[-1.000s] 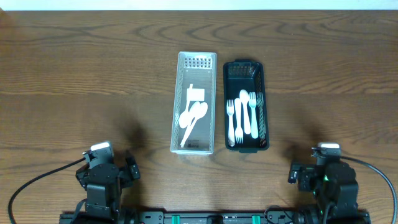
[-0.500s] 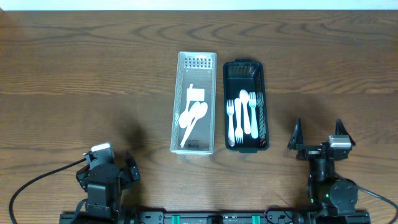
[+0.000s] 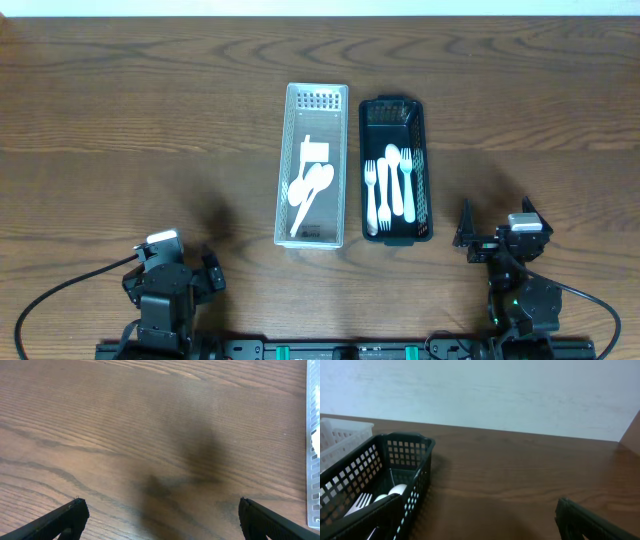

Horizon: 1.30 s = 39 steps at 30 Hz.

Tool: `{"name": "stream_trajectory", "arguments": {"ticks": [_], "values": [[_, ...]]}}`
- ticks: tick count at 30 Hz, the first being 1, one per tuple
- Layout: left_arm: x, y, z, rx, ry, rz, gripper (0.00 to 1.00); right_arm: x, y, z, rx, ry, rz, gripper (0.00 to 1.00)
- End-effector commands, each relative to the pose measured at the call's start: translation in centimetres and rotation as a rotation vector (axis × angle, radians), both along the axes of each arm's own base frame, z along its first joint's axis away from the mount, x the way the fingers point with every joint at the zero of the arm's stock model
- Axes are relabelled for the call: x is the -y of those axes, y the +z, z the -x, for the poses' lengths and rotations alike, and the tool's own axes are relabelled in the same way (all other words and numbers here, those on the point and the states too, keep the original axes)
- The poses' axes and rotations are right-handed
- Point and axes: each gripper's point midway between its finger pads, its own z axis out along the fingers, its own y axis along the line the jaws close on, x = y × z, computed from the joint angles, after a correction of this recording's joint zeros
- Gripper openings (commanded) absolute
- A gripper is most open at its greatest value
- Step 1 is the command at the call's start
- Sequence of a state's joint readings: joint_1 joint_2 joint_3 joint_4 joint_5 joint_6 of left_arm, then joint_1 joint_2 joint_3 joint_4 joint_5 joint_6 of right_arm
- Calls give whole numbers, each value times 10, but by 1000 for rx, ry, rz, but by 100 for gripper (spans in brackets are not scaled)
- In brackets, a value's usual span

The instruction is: Pack container

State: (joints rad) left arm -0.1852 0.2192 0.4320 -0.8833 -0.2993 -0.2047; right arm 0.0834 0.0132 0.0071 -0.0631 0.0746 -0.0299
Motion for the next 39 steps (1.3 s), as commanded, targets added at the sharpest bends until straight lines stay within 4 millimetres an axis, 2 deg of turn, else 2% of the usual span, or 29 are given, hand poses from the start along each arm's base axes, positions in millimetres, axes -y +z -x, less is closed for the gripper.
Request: {"name": "stream_trajectory", "arguments": {"ticks": [1,22,26,30,35,39], "values": [[-2,1,0,3,4,-18,98,-4,-2,0,-5,21,-7,99],[-5,-1,4,-5,18,-19,98,-4,-2,0,-5,21,-7,99],[-6,11,5,93,27,16,98,-4,-2,0,-5,21,-7,99],[-1,30,-9,256,-10,26,98,-4,-2,0,-5,21,-7,99],[30,53,-48,451,-241,-57,98,-4,-2,0,-5,21,-7,99],[49,51,-68,575,-370,-88,98,-4,-2,0,-5,21,-7,99]]}}
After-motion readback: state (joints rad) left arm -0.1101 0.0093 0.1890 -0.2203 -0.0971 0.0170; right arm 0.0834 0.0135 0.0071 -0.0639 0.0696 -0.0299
